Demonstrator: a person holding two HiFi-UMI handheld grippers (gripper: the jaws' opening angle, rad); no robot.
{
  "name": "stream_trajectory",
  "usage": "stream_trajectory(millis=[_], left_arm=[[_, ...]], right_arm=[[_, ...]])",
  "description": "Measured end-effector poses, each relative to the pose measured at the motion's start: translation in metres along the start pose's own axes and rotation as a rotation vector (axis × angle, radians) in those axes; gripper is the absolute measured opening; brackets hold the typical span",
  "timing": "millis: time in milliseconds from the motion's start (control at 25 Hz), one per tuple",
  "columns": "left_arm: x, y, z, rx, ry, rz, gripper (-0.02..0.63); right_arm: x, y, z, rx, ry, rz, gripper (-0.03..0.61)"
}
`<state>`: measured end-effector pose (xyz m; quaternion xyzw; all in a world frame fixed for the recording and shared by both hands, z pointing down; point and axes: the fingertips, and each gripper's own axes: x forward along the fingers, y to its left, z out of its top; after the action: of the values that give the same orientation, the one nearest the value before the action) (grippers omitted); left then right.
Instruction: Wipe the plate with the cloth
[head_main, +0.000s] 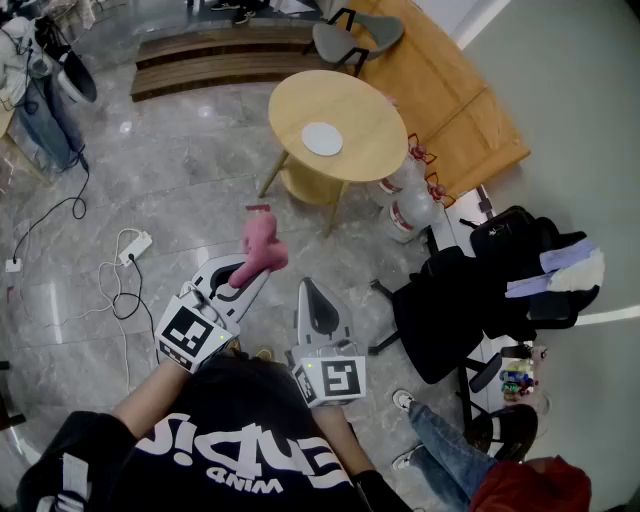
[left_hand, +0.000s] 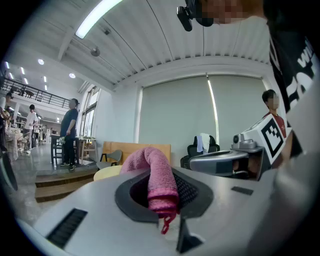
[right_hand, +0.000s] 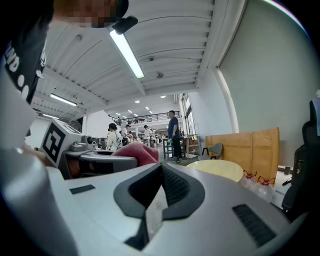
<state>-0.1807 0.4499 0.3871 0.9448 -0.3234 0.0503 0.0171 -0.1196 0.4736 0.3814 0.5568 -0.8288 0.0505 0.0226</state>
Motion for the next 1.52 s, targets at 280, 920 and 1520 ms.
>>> stream_trajectory(millis=[280,920,1520], left_arm=[[0.000,0.001,0.005,-0.012,0.009,-0.005,0.048],[-0.014,0.026,-0.004,0.016,0.018,-0.016,0.048],[-0.014,0.050,-0.017,0.000,0.043,-0.050,0.048]], right_arm=[[0.003,-0.002,-0.001,0.006,0.000,-0.006,0.022],[0.016,0.009,0.000,0.041,-0.004,-0.039,0.023],[0.039,0.013,-0.012,0.043,0.018,-0.063,0.023]])
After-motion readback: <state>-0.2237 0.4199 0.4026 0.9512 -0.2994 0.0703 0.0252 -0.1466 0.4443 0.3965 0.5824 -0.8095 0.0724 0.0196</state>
